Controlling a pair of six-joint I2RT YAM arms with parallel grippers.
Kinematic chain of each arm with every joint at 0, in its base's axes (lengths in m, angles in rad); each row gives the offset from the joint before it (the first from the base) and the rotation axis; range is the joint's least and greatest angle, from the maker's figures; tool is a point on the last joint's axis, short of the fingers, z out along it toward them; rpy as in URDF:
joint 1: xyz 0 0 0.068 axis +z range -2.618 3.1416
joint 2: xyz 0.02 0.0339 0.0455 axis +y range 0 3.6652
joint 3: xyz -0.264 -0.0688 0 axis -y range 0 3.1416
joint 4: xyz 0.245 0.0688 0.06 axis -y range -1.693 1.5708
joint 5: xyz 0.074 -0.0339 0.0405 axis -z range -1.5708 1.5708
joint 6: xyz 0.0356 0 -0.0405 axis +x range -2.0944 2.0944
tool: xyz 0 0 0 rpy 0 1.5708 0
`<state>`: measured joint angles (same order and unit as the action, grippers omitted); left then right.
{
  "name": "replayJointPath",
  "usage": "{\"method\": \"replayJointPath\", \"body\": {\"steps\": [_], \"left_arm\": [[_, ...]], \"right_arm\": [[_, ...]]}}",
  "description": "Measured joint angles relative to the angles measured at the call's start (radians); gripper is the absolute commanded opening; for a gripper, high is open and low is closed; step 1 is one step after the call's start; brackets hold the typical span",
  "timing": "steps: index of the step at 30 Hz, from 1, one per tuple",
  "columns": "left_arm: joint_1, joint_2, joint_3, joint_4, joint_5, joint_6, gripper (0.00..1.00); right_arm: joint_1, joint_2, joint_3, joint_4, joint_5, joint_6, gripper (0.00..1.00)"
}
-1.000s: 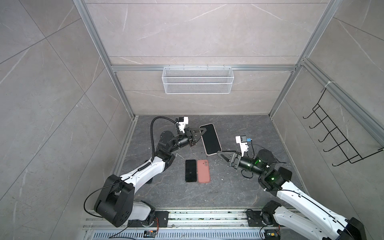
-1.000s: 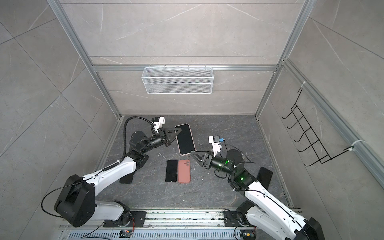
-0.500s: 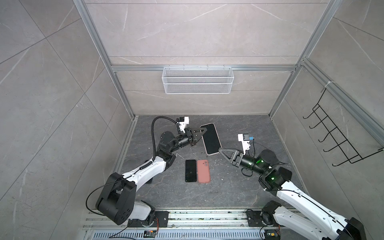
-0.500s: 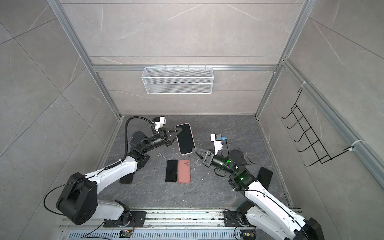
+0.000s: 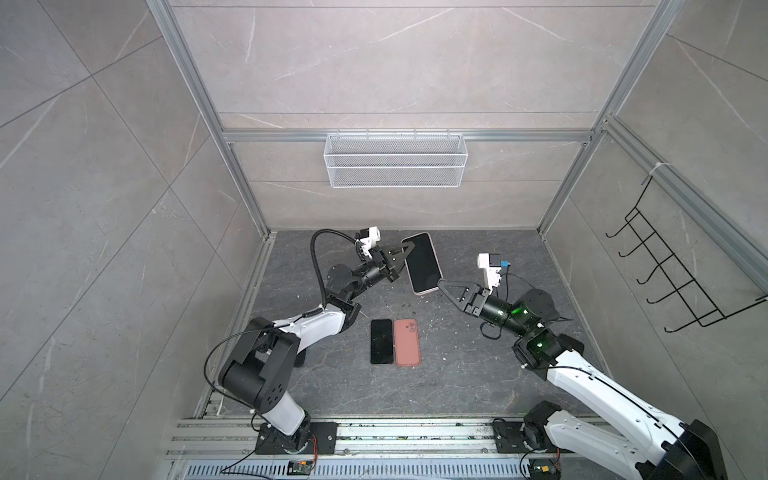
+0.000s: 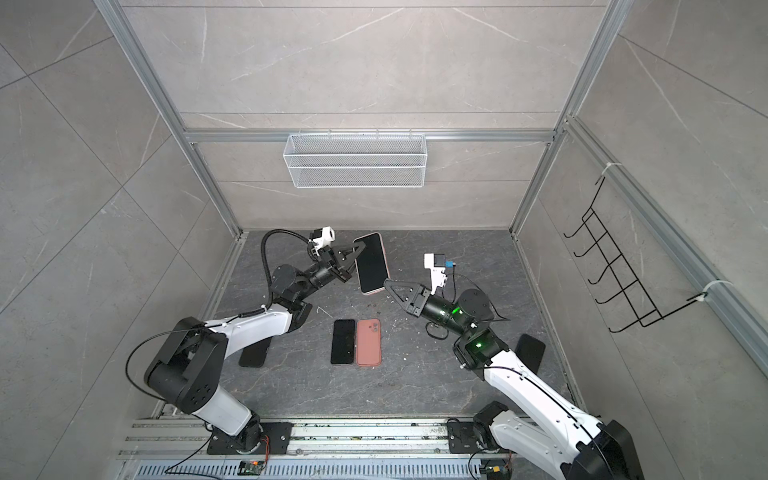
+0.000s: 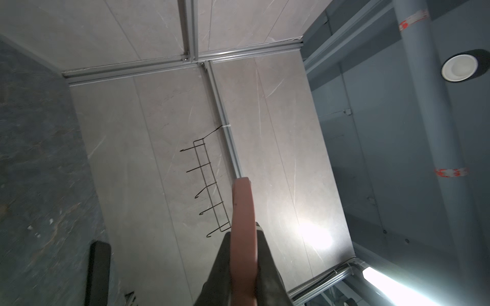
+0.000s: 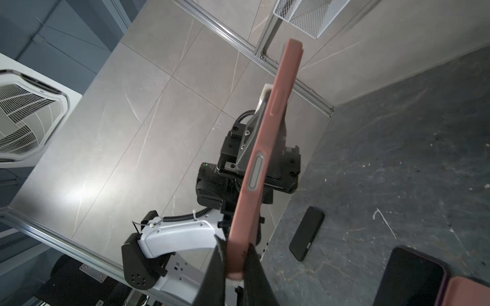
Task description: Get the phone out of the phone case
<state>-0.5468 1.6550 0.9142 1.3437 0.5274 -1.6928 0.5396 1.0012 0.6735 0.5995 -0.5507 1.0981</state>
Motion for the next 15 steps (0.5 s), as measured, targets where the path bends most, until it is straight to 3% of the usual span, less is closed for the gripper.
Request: {"method": "replayJointPath", "body": {"steps": [5,15], "left_arm": [[-0.011,0.082,0.104,0.084,-0.071,-0.083,0.0],[-0.027,0.093,0.251,0.124,-0.133,-0.163,0.0]], "right_arm": [[-0.006,0.078,0.091,0.056,-0.019,0.04,0.17],[-0.026,0.174,0.232,0.216,-0.111,0.106,0.19]]}}
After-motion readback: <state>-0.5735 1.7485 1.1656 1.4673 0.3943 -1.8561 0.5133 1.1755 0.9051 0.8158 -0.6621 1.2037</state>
